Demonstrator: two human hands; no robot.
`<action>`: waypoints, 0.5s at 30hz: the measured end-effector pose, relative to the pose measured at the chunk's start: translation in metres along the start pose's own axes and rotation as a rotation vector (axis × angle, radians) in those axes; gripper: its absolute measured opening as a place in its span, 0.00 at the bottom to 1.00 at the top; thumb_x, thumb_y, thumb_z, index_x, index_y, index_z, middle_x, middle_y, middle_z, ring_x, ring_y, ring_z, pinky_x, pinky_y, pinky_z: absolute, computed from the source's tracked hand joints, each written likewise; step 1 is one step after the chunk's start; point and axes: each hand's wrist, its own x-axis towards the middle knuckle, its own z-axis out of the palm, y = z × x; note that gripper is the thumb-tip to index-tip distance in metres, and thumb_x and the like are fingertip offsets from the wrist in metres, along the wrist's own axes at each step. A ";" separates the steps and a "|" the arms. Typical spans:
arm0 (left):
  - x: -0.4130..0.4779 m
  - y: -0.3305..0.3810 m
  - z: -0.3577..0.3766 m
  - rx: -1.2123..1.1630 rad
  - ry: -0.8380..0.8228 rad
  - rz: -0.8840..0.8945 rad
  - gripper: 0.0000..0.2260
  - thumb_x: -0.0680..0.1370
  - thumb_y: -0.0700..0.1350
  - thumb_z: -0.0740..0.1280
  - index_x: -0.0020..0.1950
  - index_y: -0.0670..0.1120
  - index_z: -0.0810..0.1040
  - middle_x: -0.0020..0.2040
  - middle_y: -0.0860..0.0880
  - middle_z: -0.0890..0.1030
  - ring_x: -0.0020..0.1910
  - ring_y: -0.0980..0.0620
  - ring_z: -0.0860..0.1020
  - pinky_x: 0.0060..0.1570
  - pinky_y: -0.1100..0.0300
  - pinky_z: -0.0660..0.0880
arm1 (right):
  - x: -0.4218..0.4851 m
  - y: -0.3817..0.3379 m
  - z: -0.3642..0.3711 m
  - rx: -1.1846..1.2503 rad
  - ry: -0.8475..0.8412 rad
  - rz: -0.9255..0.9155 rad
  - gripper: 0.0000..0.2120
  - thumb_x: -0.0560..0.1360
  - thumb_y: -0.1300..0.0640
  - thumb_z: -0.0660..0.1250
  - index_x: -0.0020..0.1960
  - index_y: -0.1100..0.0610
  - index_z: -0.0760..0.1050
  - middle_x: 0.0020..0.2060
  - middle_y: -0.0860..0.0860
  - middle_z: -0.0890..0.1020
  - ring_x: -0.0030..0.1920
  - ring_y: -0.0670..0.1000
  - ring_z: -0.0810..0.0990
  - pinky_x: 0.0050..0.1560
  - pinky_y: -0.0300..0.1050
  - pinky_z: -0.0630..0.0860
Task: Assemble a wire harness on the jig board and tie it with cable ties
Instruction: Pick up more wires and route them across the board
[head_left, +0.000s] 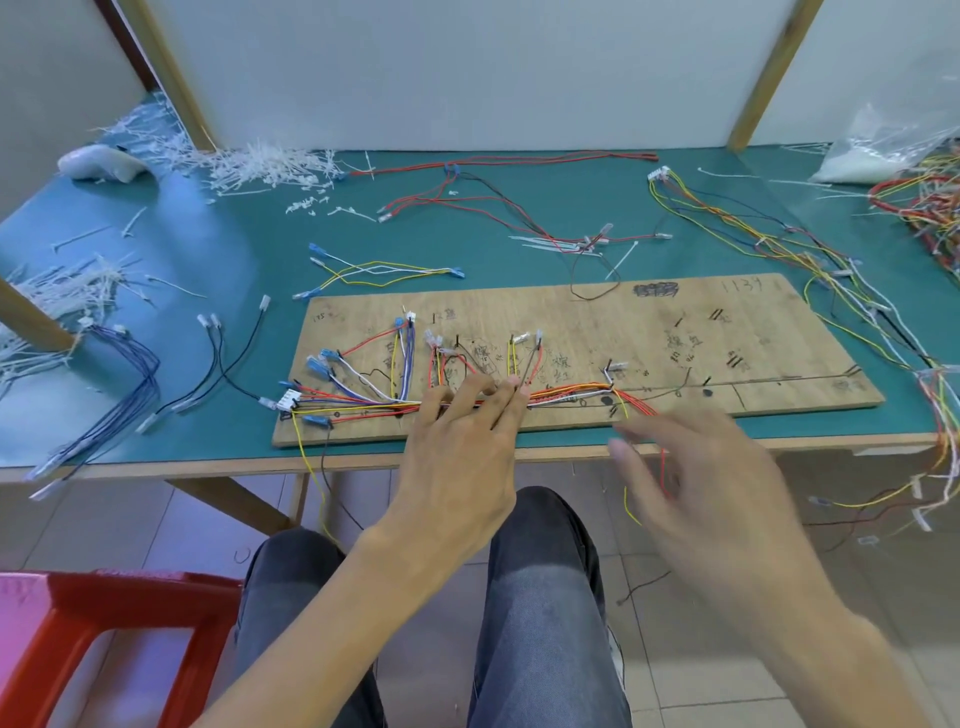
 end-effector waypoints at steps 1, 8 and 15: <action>0.000 0.001 0.000 -0.001 0.004 -0.002 0.28 0.77 0.46 0.64 0.79 0.48 0.71 0.76 0.52 0.75 0.74 0.48 0.69 0.68 0.49 0.62 | 0.015 -0.006 0.010 -0.036 0.029 -0.022 0.12 0.81 0.46 0.67 0.60 0.48 0.83 0.53 0.43 0.81 0.58 0.54 0.76 0.54 0.50 0.76; 0.000 0.002 -0.002 0.010 0.019 -0.004 0.28 0.76 0.47 0.68 0.77 0.47 0.73 0.73 0.53 0.77 0.73 0.48 0.71 0.67 0.49 0.64 | 0.047 -0.009 0.055 -0.231 -0.043 -0.064 0.15 0.83 0.48 0.65 0.59 0.58 0.82 0.58 0.53 0.81 0.58 0.59 0.74 0.59 0.55 0.75; -0.002 0.002 0.004 0.013 0.019 0.006 0.30 0.75 0.46 0.70 0.77 0.46 0.73 0.75 0.51 0.76 0.73 0.48 0.71 0.67 0.47 0.68 | 0.022 -0.001 0.062 -0.332 -0.051 -0.090 0.26 0.85 0.44 0.63 0.75 0.60 0.74 0.71 0.53 0.78 0.67 0.58 0.75 0.66 0.55 0.76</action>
